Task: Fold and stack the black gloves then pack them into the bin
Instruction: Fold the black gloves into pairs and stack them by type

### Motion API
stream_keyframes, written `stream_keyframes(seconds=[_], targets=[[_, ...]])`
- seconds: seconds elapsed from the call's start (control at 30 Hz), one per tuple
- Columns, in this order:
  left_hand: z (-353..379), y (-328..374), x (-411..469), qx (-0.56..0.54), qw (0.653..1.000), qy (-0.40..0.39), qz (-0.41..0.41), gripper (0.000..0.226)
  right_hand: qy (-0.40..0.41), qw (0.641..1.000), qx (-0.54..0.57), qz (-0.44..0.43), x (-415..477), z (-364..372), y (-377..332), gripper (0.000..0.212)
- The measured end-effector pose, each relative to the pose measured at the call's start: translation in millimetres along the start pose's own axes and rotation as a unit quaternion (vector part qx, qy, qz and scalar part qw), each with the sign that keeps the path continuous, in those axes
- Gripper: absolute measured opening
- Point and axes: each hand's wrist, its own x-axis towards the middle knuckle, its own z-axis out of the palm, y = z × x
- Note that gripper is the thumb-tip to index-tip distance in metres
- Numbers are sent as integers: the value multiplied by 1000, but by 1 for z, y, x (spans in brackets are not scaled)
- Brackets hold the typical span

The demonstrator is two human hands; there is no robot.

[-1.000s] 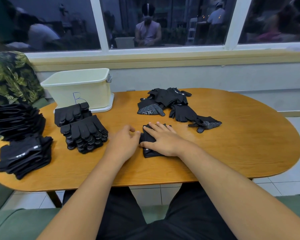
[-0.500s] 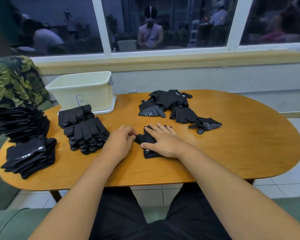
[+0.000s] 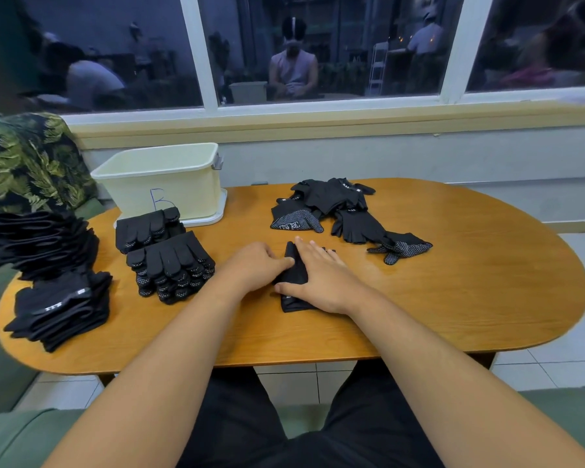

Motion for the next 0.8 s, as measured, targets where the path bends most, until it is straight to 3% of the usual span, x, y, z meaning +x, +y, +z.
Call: stream_keyframes(seconds=[0.1, 0.27, 0.37, 0.53, 0.67, 0.8], targets=[[-3, 13, 7, 21, 998, -45, -33, 49, 11, 1000, 15, 8, 1, 2, 2, 130], [-6, 26, 10, -1, 995, -75, -69, 38, 22, 999, 22, -1, 4, 5, 5, 131], [0, 27, 8, -97, 993, -47, -51, 24, 40, 999, 30, -3, 2, 5, 5, 130], [14, 15, -4, -228, 972, 33, 48, 17, 115, 992, 50, 6, -1, 4, 3, 130], [15, -1, -15, -332, 935, 64, 109, 18, 161, 960, 227, 29, -8, -6, 7, 122], [8, -7, -23, -396, 906, 78, 131, 22, 138, 875, 465, -7, -19, -20, 8, 99]])
